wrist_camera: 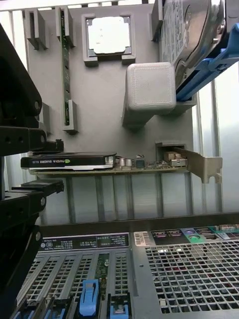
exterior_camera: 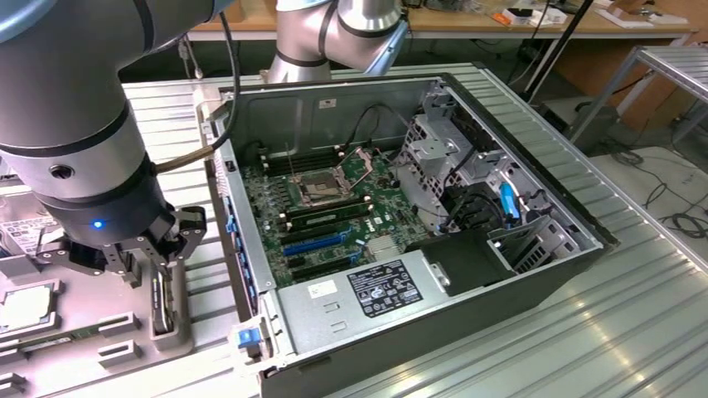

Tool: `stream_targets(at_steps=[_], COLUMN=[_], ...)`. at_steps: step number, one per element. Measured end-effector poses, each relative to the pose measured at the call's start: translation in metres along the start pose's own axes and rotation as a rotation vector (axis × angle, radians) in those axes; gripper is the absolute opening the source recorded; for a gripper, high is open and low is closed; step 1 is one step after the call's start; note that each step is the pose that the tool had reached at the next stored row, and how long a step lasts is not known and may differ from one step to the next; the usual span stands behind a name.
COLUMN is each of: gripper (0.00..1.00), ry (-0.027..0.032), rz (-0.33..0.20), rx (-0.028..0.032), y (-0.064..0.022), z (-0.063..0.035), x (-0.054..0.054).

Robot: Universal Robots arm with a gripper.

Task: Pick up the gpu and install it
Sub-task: 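Pick up the gpu and move the gpu toward the slot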

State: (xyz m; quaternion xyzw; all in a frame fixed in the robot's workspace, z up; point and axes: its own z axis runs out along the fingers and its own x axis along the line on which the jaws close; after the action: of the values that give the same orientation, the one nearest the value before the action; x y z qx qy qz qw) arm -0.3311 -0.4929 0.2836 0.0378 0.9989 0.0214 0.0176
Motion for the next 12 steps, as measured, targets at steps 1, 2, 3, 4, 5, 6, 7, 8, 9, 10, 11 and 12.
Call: stream_targets(at_steps=[1, 2, 3, 4, 5, 6, 7, 8, 9, 10, 11, 12], gripper=[0.36, 0.36, 0.36, 0.36, 0.36, 0.36, 0.36, 0.36, 0.36, 0.36, 0.36, 0.36], ry=[-0.0001, 0.0, 0.0, -0.0001, 0.0, -0.0001, -0.0001, -0.0001, -0.0001, -0.0001, -0.0001, -0.0001], rz=[0.0, 0.0, 0.0, 0.0, 0.0, 0.0, 0.0, 0.0, 0.0, 0.0, 0.0, 0.0], rx=[-0.0001, 0.0, -0.0001, -0.0001, -0.0001, -0.0002, -0.0001, -0.0001, -0.0001, -0.0001, -0.0002, -0.0002], y=[0.0, 0.0, 0.0, 0.0, 0.0, 0.0, 0.0, -0.0001, 0.0, -0.0001, 0.0, 0.0], z=[0.0001, 0.0, 0.0001, 0.0001, 0.0001, 0.0001, 0.0001, 0.0001, 0.0001, 0.0001, 0.0001, 0.0001], x=[0.0, 0.0, 0.0, 0.0, 0.0, 0.0, 0.0, 0.0, 0.0, 0.0, 0.0, 0.0])
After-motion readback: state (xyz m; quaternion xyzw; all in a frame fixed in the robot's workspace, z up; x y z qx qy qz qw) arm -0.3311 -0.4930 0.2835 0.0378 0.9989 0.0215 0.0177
